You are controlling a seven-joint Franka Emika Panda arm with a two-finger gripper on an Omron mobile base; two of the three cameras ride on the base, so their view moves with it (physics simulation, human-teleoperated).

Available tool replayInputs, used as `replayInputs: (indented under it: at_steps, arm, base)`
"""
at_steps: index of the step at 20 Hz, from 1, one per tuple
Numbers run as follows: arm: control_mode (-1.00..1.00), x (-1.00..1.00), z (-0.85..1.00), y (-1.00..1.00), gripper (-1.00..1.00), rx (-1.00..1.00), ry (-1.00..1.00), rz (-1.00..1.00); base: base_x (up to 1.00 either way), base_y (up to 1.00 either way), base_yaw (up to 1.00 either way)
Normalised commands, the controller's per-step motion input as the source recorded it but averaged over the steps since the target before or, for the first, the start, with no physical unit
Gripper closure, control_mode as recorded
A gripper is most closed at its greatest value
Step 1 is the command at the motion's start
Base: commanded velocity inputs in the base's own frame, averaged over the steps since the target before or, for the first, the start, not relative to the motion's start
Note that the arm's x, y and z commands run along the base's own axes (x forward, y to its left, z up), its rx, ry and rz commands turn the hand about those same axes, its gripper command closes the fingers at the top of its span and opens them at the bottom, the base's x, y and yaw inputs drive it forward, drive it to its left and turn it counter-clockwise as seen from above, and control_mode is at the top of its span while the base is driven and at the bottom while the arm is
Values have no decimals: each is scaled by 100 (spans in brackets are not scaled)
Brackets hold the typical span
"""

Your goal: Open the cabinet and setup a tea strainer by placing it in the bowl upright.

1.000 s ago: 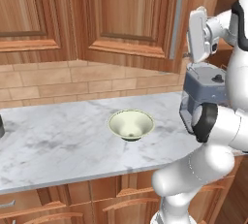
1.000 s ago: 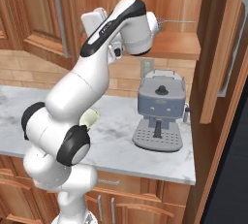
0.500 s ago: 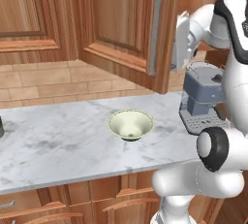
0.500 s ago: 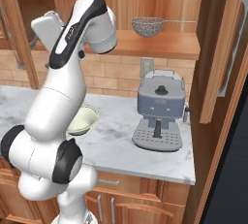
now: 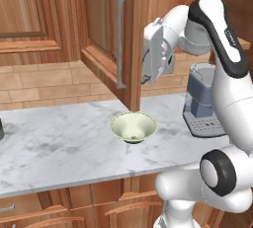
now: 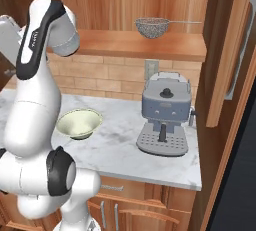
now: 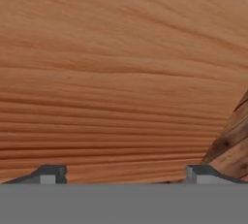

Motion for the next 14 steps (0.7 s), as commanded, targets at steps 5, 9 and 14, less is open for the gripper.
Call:
replayInputs:
  at_steps: [5,9,14]
  arm:
    - [-100,-11,-3,36,-100,0,0,-27]
    - [-100,0,-16,48,-100,0,0,-44]
    - [-100,0,-28,78,-100,0,0,-53]
  base:
    - [0,0,0]
    - [0,0,0]
    - [0,0,0]
